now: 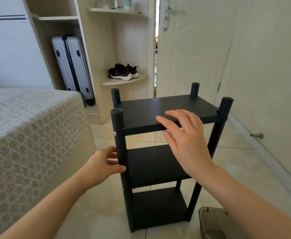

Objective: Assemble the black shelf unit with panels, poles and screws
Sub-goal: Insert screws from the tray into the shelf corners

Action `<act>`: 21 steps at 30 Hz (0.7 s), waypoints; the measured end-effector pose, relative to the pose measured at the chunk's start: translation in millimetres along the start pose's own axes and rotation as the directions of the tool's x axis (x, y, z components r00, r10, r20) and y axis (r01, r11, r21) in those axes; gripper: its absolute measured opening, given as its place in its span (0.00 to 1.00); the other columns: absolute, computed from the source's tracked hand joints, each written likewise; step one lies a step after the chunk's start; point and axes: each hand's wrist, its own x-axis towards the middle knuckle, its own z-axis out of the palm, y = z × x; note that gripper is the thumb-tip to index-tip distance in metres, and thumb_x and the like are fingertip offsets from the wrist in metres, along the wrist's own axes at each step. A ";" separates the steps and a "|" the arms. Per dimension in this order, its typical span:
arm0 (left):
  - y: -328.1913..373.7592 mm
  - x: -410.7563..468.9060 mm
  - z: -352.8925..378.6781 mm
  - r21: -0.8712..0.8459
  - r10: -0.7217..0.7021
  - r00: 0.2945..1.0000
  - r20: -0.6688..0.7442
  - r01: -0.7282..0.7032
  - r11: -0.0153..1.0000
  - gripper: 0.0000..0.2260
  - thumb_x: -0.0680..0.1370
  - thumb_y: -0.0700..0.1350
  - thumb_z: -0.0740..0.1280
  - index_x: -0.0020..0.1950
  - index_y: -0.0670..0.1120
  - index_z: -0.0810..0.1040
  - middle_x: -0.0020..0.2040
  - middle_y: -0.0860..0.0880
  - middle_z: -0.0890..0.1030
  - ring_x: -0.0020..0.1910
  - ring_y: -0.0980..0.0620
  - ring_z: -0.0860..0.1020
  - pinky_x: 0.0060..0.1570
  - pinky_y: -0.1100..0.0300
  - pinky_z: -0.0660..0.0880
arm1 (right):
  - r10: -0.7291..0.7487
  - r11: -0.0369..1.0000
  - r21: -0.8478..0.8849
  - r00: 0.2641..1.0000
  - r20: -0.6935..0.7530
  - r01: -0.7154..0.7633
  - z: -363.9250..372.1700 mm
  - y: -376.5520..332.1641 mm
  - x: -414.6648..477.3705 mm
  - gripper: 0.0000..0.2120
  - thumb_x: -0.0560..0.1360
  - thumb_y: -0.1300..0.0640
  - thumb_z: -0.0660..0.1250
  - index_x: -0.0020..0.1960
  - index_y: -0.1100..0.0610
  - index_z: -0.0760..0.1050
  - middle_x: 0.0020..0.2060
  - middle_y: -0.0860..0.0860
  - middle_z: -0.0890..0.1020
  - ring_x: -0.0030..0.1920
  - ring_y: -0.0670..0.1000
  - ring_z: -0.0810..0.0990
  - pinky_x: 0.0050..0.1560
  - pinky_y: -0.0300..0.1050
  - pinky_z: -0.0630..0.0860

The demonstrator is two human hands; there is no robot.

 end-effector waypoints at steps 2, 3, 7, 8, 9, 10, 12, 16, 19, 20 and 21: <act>-0.2 2.9 5.2 0.023 0.023 0.999 0.029 -0.023 0.999 0.20 0.76 0.40 0.73 0.61 0.57 0.73 0.56 0.58 0.80 0.56 0.57 0.80 0.52 0.65 0.76 | -0.020 0.999 -0.040 1.000 0.005 0.021 3.2 -2.0 0.0 0.19 0.73 0.61 0.74 0.63 0.56 0.80 0.59 0.56 0.81 0.62 0.59 0.77 0.65 0.67 0.69; 0.0 3.7 7.2 0.024 0.029 0.999 0.043 -0.030 0.999 0.19 0.77 0.40 0.73 0.62 0.56 0.72 0.55 0.59 0.80 0.55 0.59 0.80 0.49 0.69 0.75 | -0.023 0.998 -0.054 1.000 0.004 0.024 4.0 -2.1 0.2 0.18 0.73 0.61 0.74 0.63 0.55 0.80 0.58 0.56 0.81 0.62 0.59 0.78 0.66 0.67 0.69; 0.1 6.2 9.5 0.031 0.020 0.998 0.056 -0.022 0.999 0.16 0.78 0.38 0.71 0.61 0.52 0.74 0.54 0.56 0.82 0.50 0.63 0.79 0.47 0.72 0.74 | -0.010 0.996 -0.090 1.000 -0.027 0.008 6.6 -2.6 1.8 0.18 0.73 0.62 0.75 0.62 0.56 0.81 0.56 0.55 0.82 0.59 0.58 0.80 0.65 0.66 0.70; 0.2 6.4 9.7 0.026 0.017 0.999 0.042 -0.018 0.999 0.15 0.77 0.37 0.71 0.60 0.51 0.75 0.53 0.55 0.82 0.50 0.62 0.80 0.50 0.69 0.76 | -0.012 0.995 -0.100 0.999 -0.034 0.008 7.6 -3.2 1.4 0.18 0.72 0.62 0.75 0.62 0.56 0.81 0.56 0.55 0.82 0.58 0.58 0.80 0.64 0.66 0.71; 0.6 6.2 9.9 0.019 0.017 0.999 0.030 -0.018 1.000 0.14 0.77 0.37 0.71 0.58 0.51 0.76 0.52 0.54 0.83 0.50 0.60 0.81 0.53 0.65 0.78 | -0.014 0.994 -0.107 0.999 -0.040 0.009 8.2 -3.3 1.3 0.19 0.72 0.62 0.76 0.62 0.56 0.81 0.56 0.55 0.83 0.58 0.58 0.80 0.64 0.67 0.71; 1.2 5.7 10.0 0.015 0.019 0.999 0.027 -0.020 1.000 0.14 0.77 0.36 0.71 0.57 0.51 0.76 0.52 0.53 0.83 0.51 0.58 0.81 0.56 0.61 0.79 | -0.013 0.994 -0.109 0.999 -0.045 0.008 8.4 -3.0 1.5 0.19 0.72 0.62 0.76 0.61 0.56 0.81 0.56 0.55 0.83 0.58 0.58 0.80 0.63 0.67 0.72; 3.2 4.0 11.5 0.007 0.026 0.999 0.041 -0.026 1.000 0.16 0.77 0.36 0.71 0.60 0.51 0.75 0.52 0.52 0.83 0.52 0.56 0.82 0.56 0.59 0.79 | -0.004 0.994 -0.106 0.999 -0.049 -0.001 7.3 -0.5 2.4 0.17 0.72 0.61 0.75 0.61 0.56 0.81 0.56 0.55 0.83 0.58 0.59 0.80 0.63 0.67 0.72; 11.4 -0.9 19.8 -0.019 0.100 0.994 0.043 -0.099 0.995 0.22 0.77 0.39 0.72 0.65 0.56 0.69 0.53 0.52 0.84 0.54 0.56 0.82 0.53 0.66 0.77 | 0.045 0.996 -0.068 0.997 -0.056 -0.049 2.2 10.9 5.5 0.15 0.74 0.61 0.73 0.61 0.57 0.81 0.57 0.54 0.83 0.59 0.59 0.80 0.62 0.65 0.73; 21.1 -5.8 27.4 -0.039 0.198 0.980 0.030 -0.197 0.980 0.25 0.77 0.40 0.72 0.62 0.65 0.66 0.52 0.54 0.84 0.54 0.58 0.82 0.49 0.71 0.76 | 0.088 0.996 -0.001 0.993 -0.075 -0.088 -0.8 21.5 10.7 0.16 0.75 0.62 0.71 0.63 0.59 0.79 0.59 0.56 0.82 0.62 0.59 0.78 0.61 0.60 0.76; 24.9 -7.1 29.1 -0.047 0.222 0.975 0.019 -0.221 0.974 0.24 0.78 0.41 0.72 0.62 0.66 0.67 0.52 0.56 0.84 0.53 0.60 0.82 0.48 0.72 0.77 | 0.109 0.994 0.033 0.991 -0.074 -0.107 -1.6 24.3 12.1 0.17 0.76 0.63 0.70 0.64 0.60 0.78 0.60 0.55 0.81 0.64 0.58 0.77 0.63 0.58 0.75; 28.9 -8.3 30.5 -0.050 0.243 0.970 0.002 -0.243 0.969 0.23 0.78 0.43 0.71 0.62 0.66 0.67 0.52 0.57 0.83 0.52 0.63 0.82 0.47 0.73 0.77 | 0.133 0.990 0.064 0.989 -0.060 -0.130 -2.0 26.9 12.9 0.18 0.77 0.62 0.69 0.66 0.59 0.77 0.62 0.55 0.79 0.66 0.57 0.75 0.65 0.55 0.74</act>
